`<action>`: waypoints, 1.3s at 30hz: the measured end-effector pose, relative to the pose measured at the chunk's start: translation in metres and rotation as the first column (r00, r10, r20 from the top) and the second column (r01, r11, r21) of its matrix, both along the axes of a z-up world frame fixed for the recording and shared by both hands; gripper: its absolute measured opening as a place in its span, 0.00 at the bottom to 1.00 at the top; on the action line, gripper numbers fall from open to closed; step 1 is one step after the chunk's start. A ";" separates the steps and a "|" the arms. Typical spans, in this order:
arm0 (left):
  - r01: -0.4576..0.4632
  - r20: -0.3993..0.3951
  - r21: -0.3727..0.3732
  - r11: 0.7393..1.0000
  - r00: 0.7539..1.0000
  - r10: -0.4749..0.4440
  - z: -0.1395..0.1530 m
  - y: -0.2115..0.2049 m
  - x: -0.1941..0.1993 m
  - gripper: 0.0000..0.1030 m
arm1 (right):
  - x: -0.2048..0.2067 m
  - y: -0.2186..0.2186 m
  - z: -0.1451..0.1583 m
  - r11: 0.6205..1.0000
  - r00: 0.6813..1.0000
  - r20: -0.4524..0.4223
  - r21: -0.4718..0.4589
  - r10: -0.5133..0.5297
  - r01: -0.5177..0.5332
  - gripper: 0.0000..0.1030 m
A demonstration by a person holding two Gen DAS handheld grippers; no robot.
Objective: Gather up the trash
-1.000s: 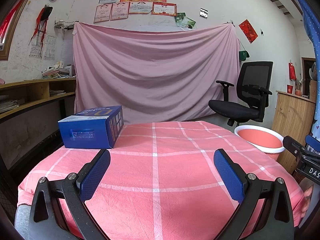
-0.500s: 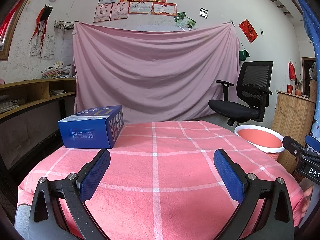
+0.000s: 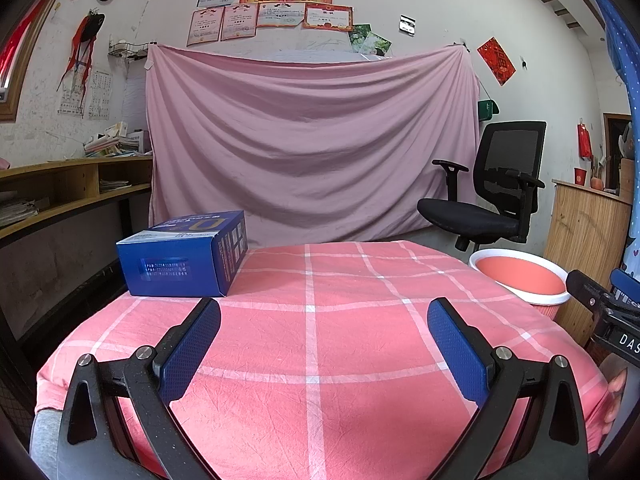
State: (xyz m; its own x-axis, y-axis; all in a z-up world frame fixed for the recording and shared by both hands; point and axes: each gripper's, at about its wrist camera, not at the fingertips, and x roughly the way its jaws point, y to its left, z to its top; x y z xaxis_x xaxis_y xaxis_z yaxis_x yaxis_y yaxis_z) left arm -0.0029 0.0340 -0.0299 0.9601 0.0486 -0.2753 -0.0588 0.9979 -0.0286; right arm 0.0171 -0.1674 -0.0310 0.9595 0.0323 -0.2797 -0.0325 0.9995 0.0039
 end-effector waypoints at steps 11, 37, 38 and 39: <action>-0.001 -0.002 0.000 1.000 1.000 0.001 -0.001 0.004 0.000 0.98 | -0.001 0.000 0.001 1.000 1.000 -0.007 0.005 0.002 -0.002 1.00; -0.002 -0.007 0.005 1.000 1.000 0.002 -0.004 0.013 0.001 0.98 | -0.001 -0.001 0.002 1.000 1.000 -0.012 0.007 0.005 -0.005 1.00; -0.002 -0.007 0.006 1.000 1.000 0.002 -0.004 0.014 0.001 0.98 | -0.002 -0.001 0.002 1.000 1.000 -0.012 0.007 0.005 -0.005 1.00; 0.000 -0.008 0.007 1.000 1.000 0.000 -0.004 0.014 0.001 0.98 | -0.001 -0.001 0.002 1.000 1.000 -0.012 0.008 0.006 -0.006 1.00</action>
